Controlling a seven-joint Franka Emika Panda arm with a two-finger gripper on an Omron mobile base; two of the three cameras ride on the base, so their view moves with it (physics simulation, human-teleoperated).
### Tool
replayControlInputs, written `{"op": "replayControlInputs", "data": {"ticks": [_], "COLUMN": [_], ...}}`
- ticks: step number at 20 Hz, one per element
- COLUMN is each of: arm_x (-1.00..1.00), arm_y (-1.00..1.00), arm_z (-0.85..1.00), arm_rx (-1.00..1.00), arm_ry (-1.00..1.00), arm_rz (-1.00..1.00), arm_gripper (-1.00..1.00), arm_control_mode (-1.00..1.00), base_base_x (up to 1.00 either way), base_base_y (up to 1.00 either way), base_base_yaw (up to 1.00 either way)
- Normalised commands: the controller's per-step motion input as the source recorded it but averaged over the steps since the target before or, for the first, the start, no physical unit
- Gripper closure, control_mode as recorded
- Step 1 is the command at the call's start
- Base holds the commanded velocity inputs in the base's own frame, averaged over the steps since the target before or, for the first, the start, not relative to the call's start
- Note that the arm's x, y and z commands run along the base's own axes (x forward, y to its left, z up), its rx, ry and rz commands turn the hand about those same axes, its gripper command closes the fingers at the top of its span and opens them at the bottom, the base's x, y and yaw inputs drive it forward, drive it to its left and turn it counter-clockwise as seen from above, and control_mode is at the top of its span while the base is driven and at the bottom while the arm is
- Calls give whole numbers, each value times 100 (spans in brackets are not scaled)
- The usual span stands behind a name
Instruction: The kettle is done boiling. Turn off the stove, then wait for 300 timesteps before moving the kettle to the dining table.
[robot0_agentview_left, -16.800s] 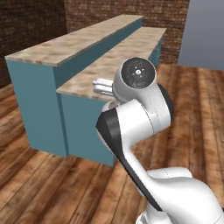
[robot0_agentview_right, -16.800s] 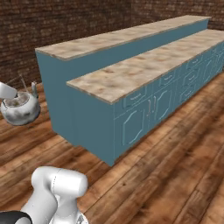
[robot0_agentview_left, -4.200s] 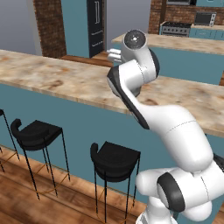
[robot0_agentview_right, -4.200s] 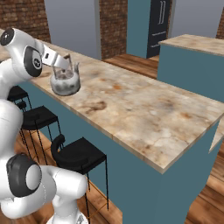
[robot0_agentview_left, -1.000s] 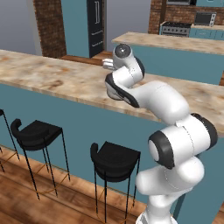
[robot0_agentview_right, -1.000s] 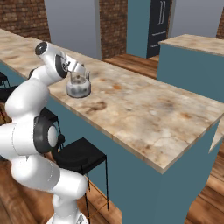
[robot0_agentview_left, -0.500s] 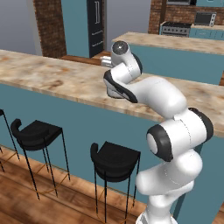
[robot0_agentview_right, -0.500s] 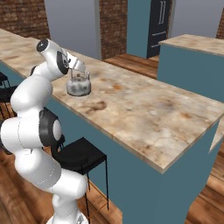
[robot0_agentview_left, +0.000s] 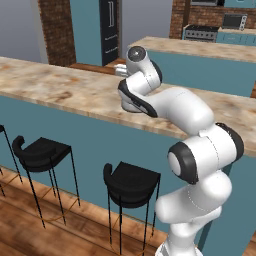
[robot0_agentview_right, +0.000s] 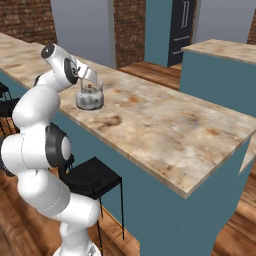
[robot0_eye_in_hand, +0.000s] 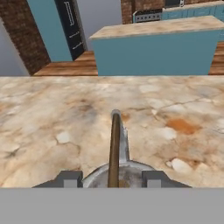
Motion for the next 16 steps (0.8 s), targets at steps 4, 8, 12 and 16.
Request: {"op": "replayControlInputs", "data": {"ticks": [4,8,12,16], "arm_x": [-13,-5,0,0], "arm_y": [0,0,0,0], "arm_z": [0,10,25,36], "arm_rx": [0,0,-1,-3], "arm_ry": [0,0,0,0], "arm_rz": [0,-1,-3,-4], "arm_gripper": [-100,-100,-100,-100], "arm_control_mode": [-100,-100,-100,-100], "base_base_x": [0,0,0,0], "base_base_y": [0,0,0,0], "base_base_yaw": [0,0,0,0]}}
